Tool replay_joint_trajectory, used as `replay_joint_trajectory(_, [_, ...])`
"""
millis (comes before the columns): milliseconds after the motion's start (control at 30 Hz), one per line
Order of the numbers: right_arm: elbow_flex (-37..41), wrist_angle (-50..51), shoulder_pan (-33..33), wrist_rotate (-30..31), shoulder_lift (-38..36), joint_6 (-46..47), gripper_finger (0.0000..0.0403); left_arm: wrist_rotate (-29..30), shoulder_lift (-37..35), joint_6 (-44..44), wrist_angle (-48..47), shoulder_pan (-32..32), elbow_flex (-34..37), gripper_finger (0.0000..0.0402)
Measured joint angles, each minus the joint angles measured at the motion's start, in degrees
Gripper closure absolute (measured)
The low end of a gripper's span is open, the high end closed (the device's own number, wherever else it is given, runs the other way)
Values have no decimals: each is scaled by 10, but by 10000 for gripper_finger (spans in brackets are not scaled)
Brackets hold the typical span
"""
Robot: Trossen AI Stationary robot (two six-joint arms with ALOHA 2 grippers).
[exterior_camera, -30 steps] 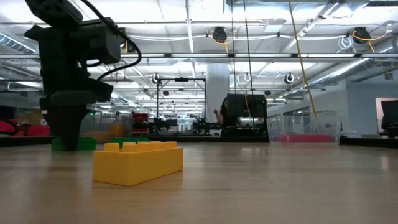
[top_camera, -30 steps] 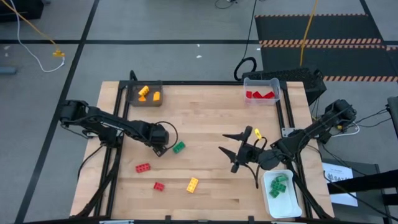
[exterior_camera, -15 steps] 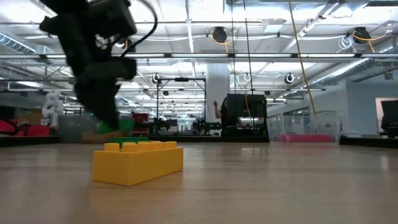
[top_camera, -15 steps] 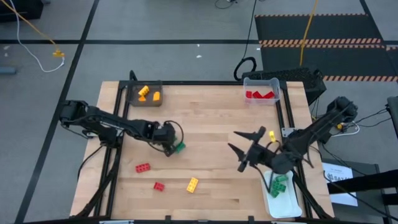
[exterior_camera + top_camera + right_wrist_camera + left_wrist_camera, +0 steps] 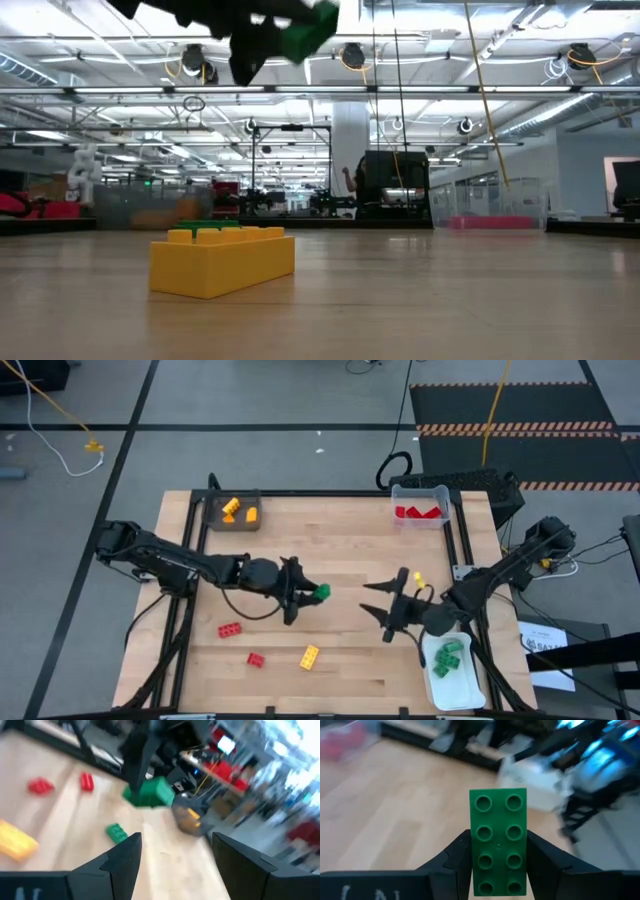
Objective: Sort & place blocks by color
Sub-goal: Put the green gamepiece into the white bin
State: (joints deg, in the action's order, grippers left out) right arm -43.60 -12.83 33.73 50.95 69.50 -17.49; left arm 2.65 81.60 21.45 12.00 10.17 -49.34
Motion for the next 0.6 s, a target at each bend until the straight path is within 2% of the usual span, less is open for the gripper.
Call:
replay_joint_trajectory(167, [28,-110,1,-2,44,-193,167,-32,9,16,22,16,0,258])
replay_joint_trajectory(300, [28,-191,-5,-8,86,-282,167,-67,18,44,-1,18,0,257])
replay_joint_trajectory(433, [28,-245,-23,-80,119,-293,167,-94,29,57,-31,21,0,256])
replay_joint_trajectory(600, [28,-258,-56,-169,149,-234,167,-135,28,45,-60,21,0,255])
